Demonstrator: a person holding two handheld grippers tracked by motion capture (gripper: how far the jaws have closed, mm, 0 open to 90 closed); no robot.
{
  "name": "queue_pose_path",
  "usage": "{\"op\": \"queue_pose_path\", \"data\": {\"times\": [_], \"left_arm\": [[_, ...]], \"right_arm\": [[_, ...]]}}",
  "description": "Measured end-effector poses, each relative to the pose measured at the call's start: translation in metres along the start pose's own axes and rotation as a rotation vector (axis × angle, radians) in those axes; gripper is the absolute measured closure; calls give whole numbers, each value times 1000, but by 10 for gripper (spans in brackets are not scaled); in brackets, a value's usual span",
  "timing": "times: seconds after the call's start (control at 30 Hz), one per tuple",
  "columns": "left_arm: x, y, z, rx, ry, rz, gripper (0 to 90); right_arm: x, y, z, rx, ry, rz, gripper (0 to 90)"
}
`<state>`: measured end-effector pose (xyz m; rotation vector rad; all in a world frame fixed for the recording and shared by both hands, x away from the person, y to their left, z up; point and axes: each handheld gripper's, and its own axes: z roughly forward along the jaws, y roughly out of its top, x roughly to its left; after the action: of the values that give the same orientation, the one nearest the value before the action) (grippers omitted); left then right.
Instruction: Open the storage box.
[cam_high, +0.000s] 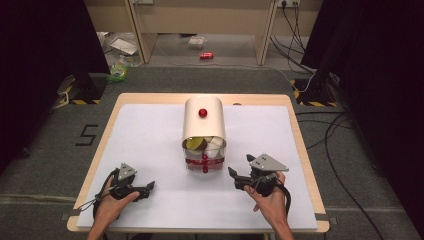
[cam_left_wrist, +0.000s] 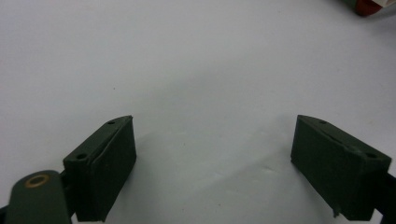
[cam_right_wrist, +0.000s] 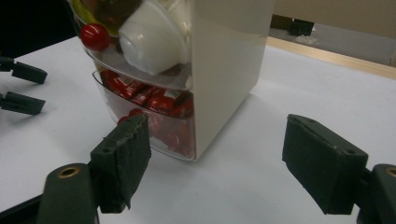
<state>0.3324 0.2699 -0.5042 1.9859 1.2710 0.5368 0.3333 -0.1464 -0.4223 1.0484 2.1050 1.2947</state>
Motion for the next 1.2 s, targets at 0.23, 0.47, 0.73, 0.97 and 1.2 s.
{"op": "queue_pose_path", "data": {"times": [0.23, 0.47, 0.73, 0.97, 1.2], "left_arm": [[0, 0, 0, 1, -1, 0, 129], [1, 0, 0, 2, -3, 2, 129], [1, 0, 0, 2, -3, 0, 129], [0, 0, 0, 1, -3, -1, 128], [1, 0, 0, 1, -4, -1, 129]], "right_arm": [[20, 18, -8, -25, 36, -11, 247], [37, 35, -11, -40, 64, -32, 255], [47, 51, -9, -69, 91, -45, 261], [51, 58, -5, -79, 97, -61, 265], [56, 64, 1, -82, 108, -73, 266]]}}
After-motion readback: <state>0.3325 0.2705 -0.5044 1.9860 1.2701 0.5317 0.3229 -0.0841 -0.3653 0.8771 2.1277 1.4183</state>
